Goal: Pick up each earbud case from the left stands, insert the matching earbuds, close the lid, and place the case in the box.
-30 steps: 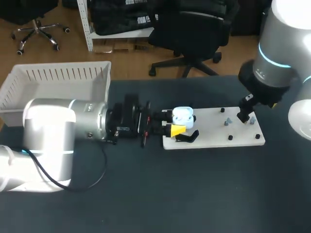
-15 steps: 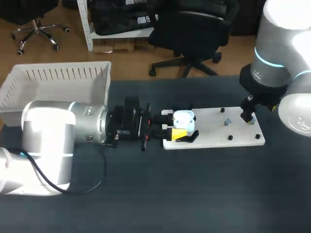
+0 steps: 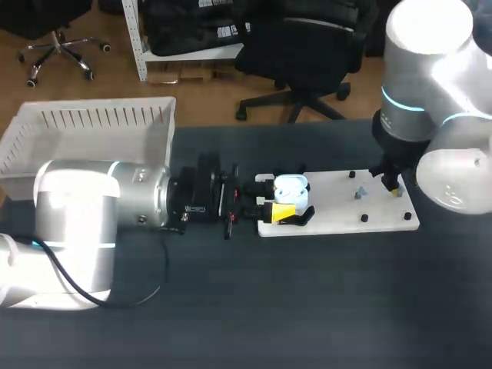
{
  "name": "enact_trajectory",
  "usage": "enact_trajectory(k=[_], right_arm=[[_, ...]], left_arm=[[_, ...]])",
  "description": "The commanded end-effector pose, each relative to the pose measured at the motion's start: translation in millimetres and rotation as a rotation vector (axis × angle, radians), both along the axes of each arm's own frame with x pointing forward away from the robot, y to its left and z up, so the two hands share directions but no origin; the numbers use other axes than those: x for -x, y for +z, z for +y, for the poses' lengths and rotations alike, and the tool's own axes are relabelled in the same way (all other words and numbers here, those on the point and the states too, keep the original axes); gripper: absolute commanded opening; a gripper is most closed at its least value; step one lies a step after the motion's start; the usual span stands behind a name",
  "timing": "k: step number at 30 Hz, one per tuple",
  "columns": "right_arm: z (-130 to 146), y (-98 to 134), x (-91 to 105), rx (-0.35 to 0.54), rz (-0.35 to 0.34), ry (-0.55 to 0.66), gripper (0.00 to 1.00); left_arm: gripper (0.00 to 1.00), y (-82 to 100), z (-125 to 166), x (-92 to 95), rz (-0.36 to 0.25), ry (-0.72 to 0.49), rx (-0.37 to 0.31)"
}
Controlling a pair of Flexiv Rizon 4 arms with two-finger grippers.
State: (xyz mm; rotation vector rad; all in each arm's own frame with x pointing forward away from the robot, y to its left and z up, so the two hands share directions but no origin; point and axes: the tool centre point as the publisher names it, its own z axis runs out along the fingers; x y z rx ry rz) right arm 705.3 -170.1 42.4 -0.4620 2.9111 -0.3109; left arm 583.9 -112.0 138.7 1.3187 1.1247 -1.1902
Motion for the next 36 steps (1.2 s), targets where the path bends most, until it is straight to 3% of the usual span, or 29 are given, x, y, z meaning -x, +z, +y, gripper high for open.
enact_trajectory(k=[1,8,15,36], right_arm=[[6,-2,-2.5,0.021,-0.001,-0.033,0.46],[6,-8,-2.0,0.033,0.007,-0.062,0.46],[1,-8,-4.5,0.045,-0.006,-0.078,0.39],[1,-13,-6.9,0.063,-0.011,-0.068,0.31]], left_arm=[[0.00,-0.6,-1,2.6,-0.004,0.011,0.002],[0.00,-0.6,-1,2.6,-0.004,0.011,0.002],[0.00,-0.6,-1,2.6,-0.004,0.011,0.002],[0.00,-0.6,-1,2.6,-0.004,0.011,0.002]])
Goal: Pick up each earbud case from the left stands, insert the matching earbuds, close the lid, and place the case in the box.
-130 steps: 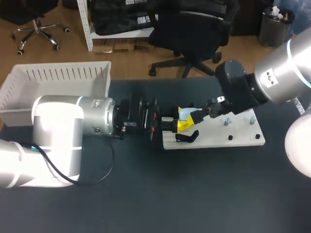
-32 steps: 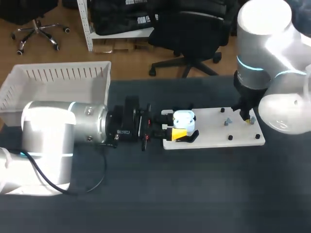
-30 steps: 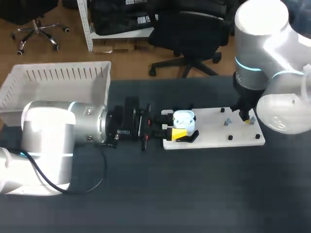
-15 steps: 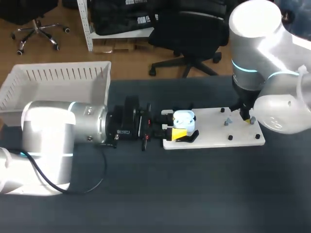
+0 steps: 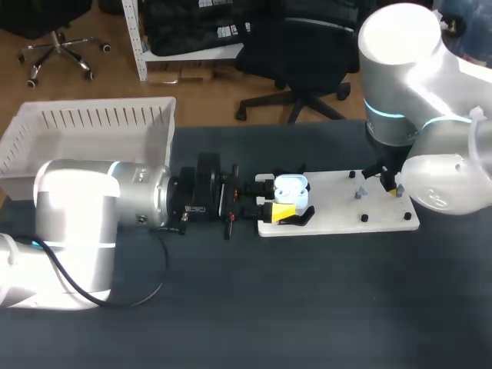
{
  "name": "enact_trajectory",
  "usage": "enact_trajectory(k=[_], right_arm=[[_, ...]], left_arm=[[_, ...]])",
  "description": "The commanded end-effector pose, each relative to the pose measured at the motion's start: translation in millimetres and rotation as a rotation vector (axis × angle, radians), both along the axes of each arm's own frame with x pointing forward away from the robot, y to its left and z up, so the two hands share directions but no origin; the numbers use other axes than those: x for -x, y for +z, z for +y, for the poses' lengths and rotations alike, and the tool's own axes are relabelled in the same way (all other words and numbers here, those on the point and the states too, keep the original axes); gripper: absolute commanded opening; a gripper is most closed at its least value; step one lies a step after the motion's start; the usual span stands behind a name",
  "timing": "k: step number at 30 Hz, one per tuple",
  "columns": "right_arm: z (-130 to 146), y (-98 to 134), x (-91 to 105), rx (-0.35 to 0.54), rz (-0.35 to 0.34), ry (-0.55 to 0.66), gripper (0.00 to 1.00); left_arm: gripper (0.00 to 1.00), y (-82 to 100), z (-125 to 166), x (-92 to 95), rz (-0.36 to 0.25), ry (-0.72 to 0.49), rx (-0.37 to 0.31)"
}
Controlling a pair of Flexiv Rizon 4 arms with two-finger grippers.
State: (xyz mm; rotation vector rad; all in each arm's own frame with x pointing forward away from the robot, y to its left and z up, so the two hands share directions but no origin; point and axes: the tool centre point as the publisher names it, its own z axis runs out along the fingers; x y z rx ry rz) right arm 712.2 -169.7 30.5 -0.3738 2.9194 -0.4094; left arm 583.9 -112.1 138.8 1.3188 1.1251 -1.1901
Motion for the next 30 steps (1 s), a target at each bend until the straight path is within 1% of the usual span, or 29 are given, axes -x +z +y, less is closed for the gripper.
enact_trajectory(k=[1,7,11,14,16,17,24,30], right_arm=[[1,-2,0.1,0.004,-0.001,-0.002,0.31],[0,-4,0.8,0.007,0.004,-0.002,0.29],[1,-5,1.4,0.005,0.004,-0.002,0.22],[1,-5,1.7,0.003,0.006,-0.002,0.22],[1,-5,1.8,0.003,0.007,-0.002,0.09],[1,-5,1.9,0.003,0.007,-0.002,0.00],[0,-3,3.4,0.009,0.006,-0.003,0.00],[3,15,10.8,0.011,-0.009,-0.002,0.00]], left_arm=[[0.00,-0.7,-1,2.5,-0.004,0.011,0.003],[0.00,-0.7,-1,2.5,-0.004,0.011,0.003],[0.00,-0.7,-1,2.5,-0.004,0.011,0.003],[0.00,-0.7,-1,2.5,-0.004,0.011,0.003],[0.00,-0.7,-1,2.5,-0.004,0.011,0.003],[0.00,-0.7,-1,2.5,-0.004,0.011,0.003],[0.00,-0.7,-1,2.5,-0.004,0.011,0.003],[0.00,-0.7,-1,2.5,-0.004,0.011,0.003]])
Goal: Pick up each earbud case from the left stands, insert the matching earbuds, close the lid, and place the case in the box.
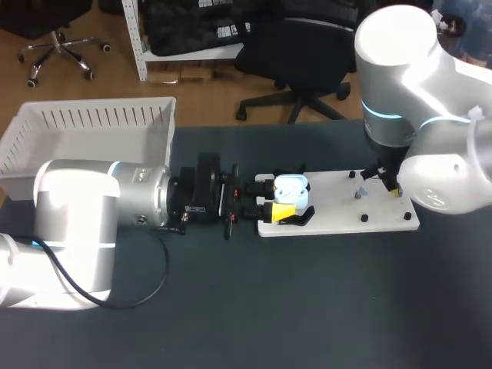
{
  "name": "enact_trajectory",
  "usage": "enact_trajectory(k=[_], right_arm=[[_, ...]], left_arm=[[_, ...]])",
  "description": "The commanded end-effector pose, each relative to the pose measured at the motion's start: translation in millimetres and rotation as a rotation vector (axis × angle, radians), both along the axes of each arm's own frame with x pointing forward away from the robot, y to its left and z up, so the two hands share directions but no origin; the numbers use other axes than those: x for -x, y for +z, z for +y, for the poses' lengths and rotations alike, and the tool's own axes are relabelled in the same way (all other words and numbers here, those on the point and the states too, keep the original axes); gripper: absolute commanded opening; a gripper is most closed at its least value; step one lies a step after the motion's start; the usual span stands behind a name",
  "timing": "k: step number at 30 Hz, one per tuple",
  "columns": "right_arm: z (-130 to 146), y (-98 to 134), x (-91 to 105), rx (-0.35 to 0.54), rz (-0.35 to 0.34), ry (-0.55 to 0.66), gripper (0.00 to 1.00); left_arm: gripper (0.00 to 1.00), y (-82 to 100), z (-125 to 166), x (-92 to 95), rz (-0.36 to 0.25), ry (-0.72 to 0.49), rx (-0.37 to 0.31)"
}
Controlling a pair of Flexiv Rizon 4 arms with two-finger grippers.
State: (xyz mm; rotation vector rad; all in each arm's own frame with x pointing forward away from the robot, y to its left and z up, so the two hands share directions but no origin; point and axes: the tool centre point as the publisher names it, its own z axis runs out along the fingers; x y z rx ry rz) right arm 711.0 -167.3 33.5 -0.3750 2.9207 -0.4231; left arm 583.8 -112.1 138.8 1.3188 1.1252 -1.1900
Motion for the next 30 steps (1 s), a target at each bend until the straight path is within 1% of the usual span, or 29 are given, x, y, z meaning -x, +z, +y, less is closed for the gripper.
enact_trajectory(k=[1,6,9,16,17,19,20,22,25,27,30], right_arm=[[1,15,11.2,0.002,-0.013,-0.002,0.00],[5,38,23.2,0.009,-0.019,-0.004,0.00],[11,55,34.1,0.001,-0.022,-0.013,0.00],[34,105,68.2,-0.018,-0.021,-0.039,0.00],[41,114,74.5,-0.032,-0.012,-0.041,0.00],[50,125,82.8,-0.042,0.010,-0.041,0.00],[58,134,90.2,-0.053,0.037,-0.034,0.00],[70,146,100.2,-0.072,0.061,-0.034,0.00],[88,166,112.8,-0.080,0.058,-0.036,0.00],[104,176,121.9,-0.105,0.060,-0.024,0.00],[125,184,131.6,-0.110,0.061,-0.002,0.00]], left_arm=[[0.00,-0.7,-1,2.5,-0.004,0.011,0.003],[0.00,-0.7,-1,2.5,-0.004,0.011,0.003],[0.00,-0.7,-1,2.5,-0.004,0.011,0.003],[0.00,-0.7,-1,2.5,-0.004,0.011,0.003],[0.00,-0.7,-1,2.5,-0.004,0.011,0.003],[0.00,-0.7,-1,2.5,-0.004,0.011,0.003],[0.00,-0.7,-1,2.5,-0.004,0.011,0.003],[0.00,-0.7,-1,2.5,-0.004,0.011,0.003],[0.00,-0.7,-1,2.5,-0.004,0.011,0.003],[0.00,-0.7,-1,2.5,-0.004,0.011,0.003],[0.00,-0.7,-1,2.5,-0.004,0.011,0.003]])
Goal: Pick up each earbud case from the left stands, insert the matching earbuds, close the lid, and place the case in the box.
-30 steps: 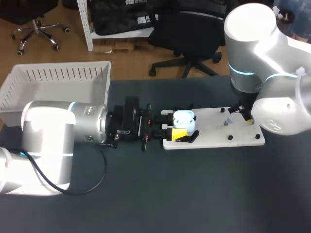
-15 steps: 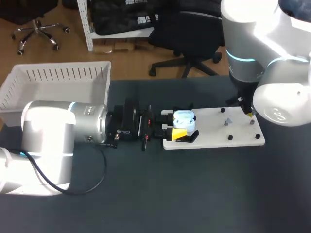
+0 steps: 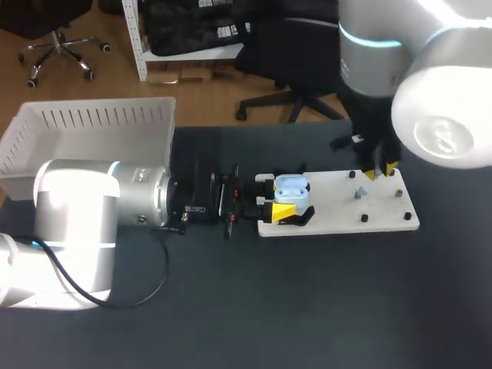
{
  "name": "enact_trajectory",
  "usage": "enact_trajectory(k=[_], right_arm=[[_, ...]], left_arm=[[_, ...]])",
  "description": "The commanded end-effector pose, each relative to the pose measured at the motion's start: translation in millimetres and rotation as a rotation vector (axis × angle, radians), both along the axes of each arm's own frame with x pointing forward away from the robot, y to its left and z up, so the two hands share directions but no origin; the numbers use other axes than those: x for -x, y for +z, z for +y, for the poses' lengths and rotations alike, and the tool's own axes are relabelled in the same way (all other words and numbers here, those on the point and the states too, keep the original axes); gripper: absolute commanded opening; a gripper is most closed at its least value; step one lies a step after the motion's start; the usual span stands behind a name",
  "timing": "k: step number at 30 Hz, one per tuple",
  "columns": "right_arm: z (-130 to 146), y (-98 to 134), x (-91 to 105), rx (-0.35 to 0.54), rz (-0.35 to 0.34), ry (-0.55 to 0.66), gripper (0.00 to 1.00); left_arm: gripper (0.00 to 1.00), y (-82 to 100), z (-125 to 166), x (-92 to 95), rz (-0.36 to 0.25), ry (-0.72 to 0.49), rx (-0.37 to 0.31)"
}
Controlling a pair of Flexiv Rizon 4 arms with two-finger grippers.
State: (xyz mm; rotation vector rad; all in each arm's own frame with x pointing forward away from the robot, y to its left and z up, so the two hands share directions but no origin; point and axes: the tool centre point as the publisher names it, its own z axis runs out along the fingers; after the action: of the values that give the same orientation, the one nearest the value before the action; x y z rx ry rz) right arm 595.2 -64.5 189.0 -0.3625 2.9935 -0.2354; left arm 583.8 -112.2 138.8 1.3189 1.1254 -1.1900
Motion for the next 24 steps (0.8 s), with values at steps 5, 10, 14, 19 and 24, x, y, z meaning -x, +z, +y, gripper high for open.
enact_trajectory(k=[5,10,14,19,24], right_arm=[[58,33,31.1,0.010,0.003,0.041,0.00],[62,33,33.6,0.007,0.003,0.044,0.00],[62,33,33.6,0.007,0.003,0.044,0.00],[62,33,33.6,0.007,0.003,0.044,0.00],[80,29,30.6,-0.013,0.029,-0.121,0.00]], left_arm=[[0.00,-0.7,-1,2.5,-0.004,0.011,0.003],[0.00,-0.7,-1,2.5,-0.004,0.011,0.003],[0.00,-0.7,-1,2.5,-0.004,0.011,0.003],[0.00,-0.7,-1,2.5,-0.004,0.011,0.003],[0.00,-0.7,-1,2.5,-0.004,0.011,0.003]])
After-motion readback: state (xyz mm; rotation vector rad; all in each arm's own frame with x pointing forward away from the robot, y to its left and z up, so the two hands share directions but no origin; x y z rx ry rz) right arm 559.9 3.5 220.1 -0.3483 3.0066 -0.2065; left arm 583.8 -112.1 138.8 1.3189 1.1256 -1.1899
